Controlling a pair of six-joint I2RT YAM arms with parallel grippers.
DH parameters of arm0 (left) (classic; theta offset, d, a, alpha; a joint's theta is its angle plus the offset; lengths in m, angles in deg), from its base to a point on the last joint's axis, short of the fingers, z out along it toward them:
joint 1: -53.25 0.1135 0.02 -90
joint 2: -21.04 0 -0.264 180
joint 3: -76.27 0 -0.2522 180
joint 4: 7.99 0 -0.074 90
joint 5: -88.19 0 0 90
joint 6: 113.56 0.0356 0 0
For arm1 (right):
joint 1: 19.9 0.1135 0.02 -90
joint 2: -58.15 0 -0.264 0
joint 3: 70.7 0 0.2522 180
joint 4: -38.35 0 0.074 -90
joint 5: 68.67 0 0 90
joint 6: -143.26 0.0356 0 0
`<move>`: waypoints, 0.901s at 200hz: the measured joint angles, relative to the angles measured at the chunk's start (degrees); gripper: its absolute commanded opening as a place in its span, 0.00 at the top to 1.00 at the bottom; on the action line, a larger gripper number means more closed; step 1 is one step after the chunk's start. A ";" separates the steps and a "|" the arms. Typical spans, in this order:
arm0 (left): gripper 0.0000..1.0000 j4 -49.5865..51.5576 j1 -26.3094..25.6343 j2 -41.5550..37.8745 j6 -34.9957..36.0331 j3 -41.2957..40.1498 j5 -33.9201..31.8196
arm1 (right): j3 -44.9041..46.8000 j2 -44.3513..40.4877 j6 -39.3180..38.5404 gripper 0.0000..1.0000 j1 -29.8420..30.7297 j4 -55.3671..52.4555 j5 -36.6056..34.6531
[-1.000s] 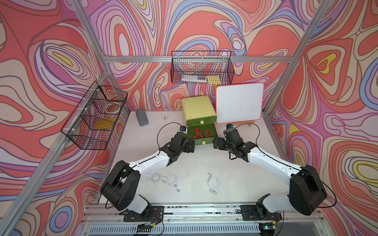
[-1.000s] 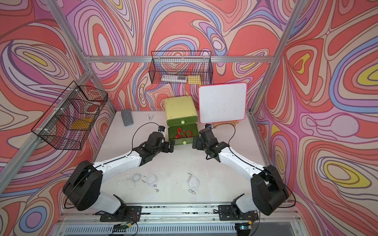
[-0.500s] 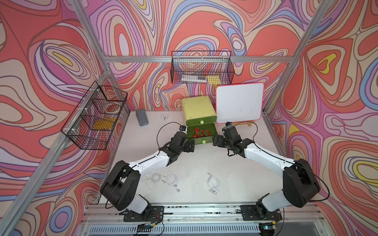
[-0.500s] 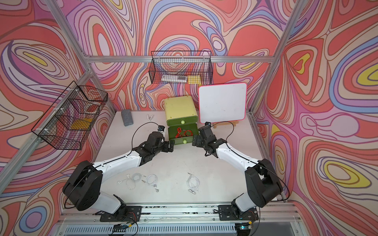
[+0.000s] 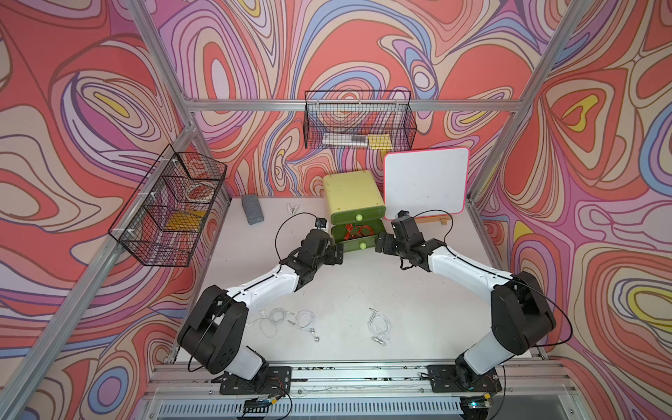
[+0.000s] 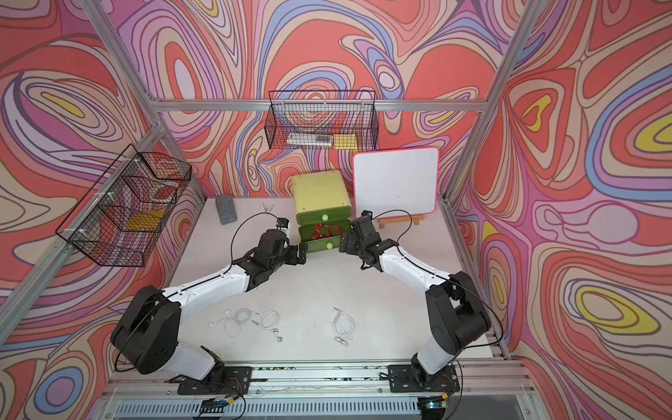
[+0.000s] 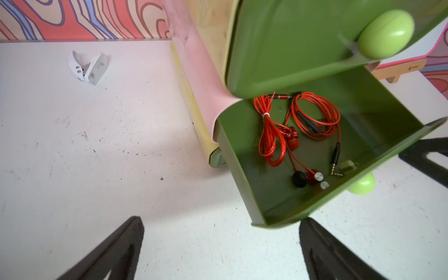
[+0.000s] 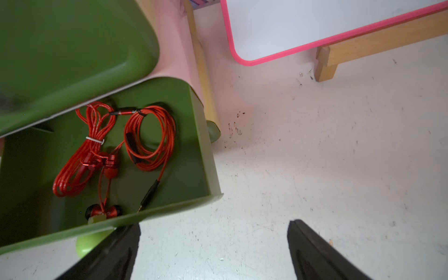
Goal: Place the wired earphones into the drawer by color
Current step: Close the drawer in the storage box.
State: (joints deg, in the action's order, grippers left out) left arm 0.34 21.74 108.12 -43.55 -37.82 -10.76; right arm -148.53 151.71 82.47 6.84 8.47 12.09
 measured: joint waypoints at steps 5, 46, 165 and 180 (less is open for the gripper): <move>0.01 -0.09 0.11 0.09 0.00 0.15 0.00 | -0.31 0.39 0.00 0.03 -0.07 0.15 0.13; 0.01 -0.07 0.87 0.44 -0.09 0.63 0.52 | -2.47 2.93 0.13 0.03 -0.15 1.57 1.36; 0.01 -3.96 0.92 -16.37 -0.85 -15.52 5.33 | -3.56 7.89 3.45 0.05 -0.15 10.54 4.07; 0.01 -4.13 0.92 -16.48 -0.72 -16.83 5.38 | -3.61 9.42 3.96 0.05 -0.15 12.22 4.20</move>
State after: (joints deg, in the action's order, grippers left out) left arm -3.80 22.66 91.64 -44.27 -54.65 -5.38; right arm -152.14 161.13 86.43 6.69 20.69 16.29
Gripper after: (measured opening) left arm 0.992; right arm 0.948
